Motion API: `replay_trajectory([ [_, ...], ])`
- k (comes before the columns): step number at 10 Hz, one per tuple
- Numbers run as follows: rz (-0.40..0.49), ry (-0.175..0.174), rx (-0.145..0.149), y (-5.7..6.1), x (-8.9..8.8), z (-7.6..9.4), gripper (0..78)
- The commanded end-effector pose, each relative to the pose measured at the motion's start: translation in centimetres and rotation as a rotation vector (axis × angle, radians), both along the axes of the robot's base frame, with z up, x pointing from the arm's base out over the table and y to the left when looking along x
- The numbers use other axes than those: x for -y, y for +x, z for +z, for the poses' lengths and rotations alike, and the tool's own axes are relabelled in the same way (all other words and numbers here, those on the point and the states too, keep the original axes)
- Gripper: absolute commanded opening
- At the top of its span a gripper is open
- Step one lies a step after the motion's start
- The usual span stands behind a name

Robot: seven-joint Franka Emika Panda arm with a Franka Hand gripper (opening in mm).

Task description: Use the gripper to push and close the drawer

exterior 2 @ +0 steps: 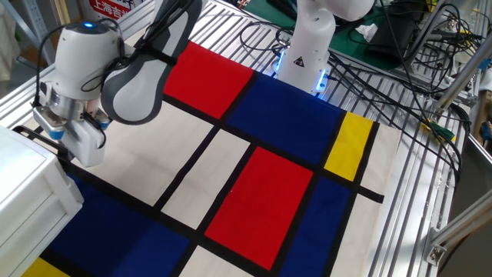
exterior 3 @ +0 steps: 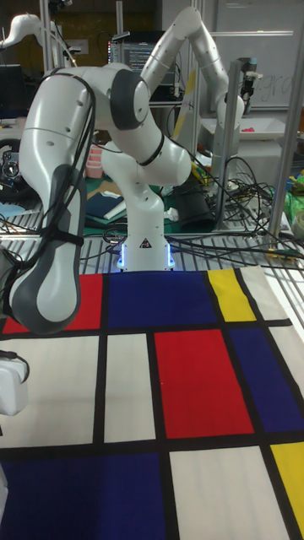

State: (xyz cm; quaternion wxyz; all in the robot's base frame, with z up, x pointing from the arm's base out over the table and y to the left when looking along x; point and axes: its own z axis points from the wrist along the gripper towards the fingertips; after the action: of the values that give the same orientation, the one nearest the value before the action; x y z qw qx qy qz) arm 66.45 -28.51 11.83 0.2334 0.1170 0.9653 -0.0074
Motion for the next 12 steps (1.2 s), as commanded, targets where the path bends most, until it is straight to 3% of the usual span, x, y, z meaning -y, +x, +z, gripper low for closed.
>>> replay_trajectory([
  [1,-0.068,0.002,0.059,-1.2,0.2,-0.2,0.0],
  [7,-0.098,-0.026,0.119,-1.1,0.2,-0.3,0.0],
  [12,-0.091,-0.029,0.149,1.0,0.1,-2.0,0.0],
])
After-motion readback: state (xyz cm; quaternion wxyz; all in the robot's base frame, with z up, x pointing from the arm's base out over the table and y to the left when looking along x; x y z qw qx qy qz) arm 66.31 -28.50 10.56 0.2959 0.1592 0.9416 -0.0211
